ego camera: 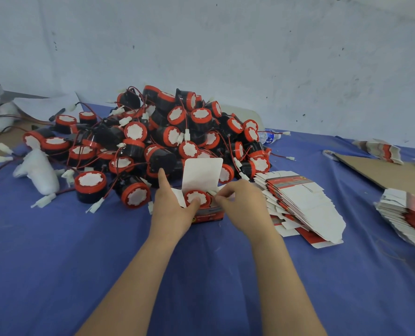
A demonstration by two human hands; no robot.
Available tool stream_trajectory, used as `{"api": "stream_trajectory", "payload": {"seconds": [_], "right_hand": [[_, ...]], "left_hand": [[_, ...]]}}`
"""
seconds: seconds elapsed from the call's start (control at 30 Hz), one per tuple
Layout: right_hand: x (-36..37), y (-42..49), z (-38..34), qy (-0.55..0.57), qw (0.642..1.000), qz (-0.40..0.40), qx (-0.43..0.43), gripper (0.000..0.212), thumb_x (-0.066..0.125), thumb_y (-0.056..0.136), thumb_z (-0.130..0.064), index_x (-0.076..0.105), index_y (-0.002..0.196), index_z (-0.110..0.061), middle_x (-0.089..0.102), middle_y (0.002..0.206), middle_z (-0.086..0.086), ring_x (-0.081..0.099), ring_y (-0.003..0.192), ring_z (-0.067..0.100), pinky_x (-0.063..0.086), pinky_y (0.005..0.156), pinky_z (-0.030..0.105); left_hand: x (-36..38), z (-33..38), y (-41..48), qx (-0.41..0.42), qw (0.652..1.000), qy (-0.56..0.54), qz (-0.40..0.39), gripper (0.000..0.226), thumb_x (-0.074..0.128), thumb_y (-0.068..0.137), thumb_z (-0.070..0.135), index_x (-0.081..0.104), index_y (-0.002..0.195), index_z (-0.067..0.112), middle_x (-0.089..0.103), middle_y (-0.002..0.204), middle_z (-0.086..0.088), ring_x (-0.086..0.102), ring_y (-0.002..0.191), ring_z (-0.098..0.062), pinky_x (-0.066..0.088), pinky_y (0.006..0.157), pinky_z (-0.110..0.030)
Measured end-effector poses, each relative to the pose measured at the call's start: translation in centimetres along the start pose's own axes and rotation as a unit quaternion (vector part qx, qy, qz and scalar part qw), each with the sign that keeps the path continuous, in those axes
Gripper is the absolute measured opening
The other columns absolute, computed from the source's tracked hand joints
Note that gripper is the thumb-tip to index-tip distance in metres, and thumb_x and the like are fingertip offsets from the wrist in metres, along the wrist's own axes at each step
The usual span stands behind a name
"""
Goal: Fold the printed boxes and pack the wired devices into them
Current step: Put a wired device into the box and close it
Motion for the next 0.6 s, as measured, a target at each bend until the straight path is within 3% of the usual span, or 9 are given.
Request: {"api": "stream_trajectory", "payload": {"seconds": [0.2, 0.33, 0.4, 0.47, 0.6], "right_hand": [[0.7, 0.1, -0.9, -0.046, 0.999, 0.006, 0.029, 0.014, 0.054, 0.088, -0.012, 0.063, 0.092, -0.021, 0.067, 0.092, 0.0, 0.061, 0.085, 0.022, 0.051, 0.076, 0.036], [1.1, 1.4, -1.2, -0.11, 0.991, -0.056, 0.052, 0.021, 0.054, 0.087, -0.01, 0.064, 0.103, -0.018, 0.066, 0.098, 0.004, 0.062, 0.088, 0.024, 0.051, 0.08, 0.036], [1.4, 2.3, -1.2, -0.152, 0.983, -0.09, 0.058, 0.024, 0.053, 0.087, -0.009, 0.062, 0.109, -0.01, 0.064, 0.089, 0.005, 0.06, 0.082, 0.024, 0.052, 0.079, 0.035], [1.6, 3.1, -1.4, -0.184, 0.974, -0.114, 0.065, 0.015, 0.051, 0.088, -0.009, 0.057, 0.102, -0.005, 0.054, 0.076, 0.004, 0.053, 0.075, 0.023, 0.049, 0.08, 0.037], [1.5, 3.8, -2.6, -0.226, 0.961, -0.141, 0.069, 0.013, 0.051, 0.089, -0.01, 0.052, 0.102, -0.012, 0.047, 0.09, 0.004, 0.053, 0.087, 0.026, 0.043, 0.089, 0.039]], "left_hand": [[0.0, 0.3, -0.1, 0.006, 1.0, -0.002, 0.002, 0.108, 0.074, 0.082, 0.028, -0.007, 0.153, 0.021, 0.048, 0.135, -0.014, 0.049, 0.123, -0.03, 0.044, 0.102, -0.048], [0.0, 0.3, -0.1, 0.01, 1.0, -0.003, 0.001, 0.107, 0.073, 0.083, 0.027, -0.007, 0.153, 0.021, 0.05, 0.134, -0.014, 0.05, 0.123, -0.029, 0.045, 0.101, -0.048], [0.0, 0.3, 0.0, 0.01, 1.0, -0.002, 0.003, 0.106, 0.073, 0.083, 0.027, -0.006, 0.153, 0.021, 0.049, 0.134, -0.014, 0.05, 0.123, -0.029, 0.045, 0.101, -0.047], [0.0, 0.4, 0.1, 0.009, 1.0, 0.0, 0.004, 0.106, 0.073, 0.083, 0.027, -0.006, 0.153, 0.021, 0.049, 0.135, -0.014, 0.05, 0.123, -0.029, 0.044, 0.102, -0.047], [0.1, 0.4, 0.1, 0.012, 1.0, 0.0, 0.006, 0.104, 0.072, 0.085, 0.024, -0.006, 0.153, 0.02, 0.049, 0.136, -0.013, 0.05, 0.123, -0.029, 0.044, 0.103, -0.047]]}}
Point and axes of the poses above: each hand's wrist, its own y-axis towards the middle knuckle, its own x-axis out of the palm, z = x × y, the point moved 5 cm from there along y, towards the middle knuckle
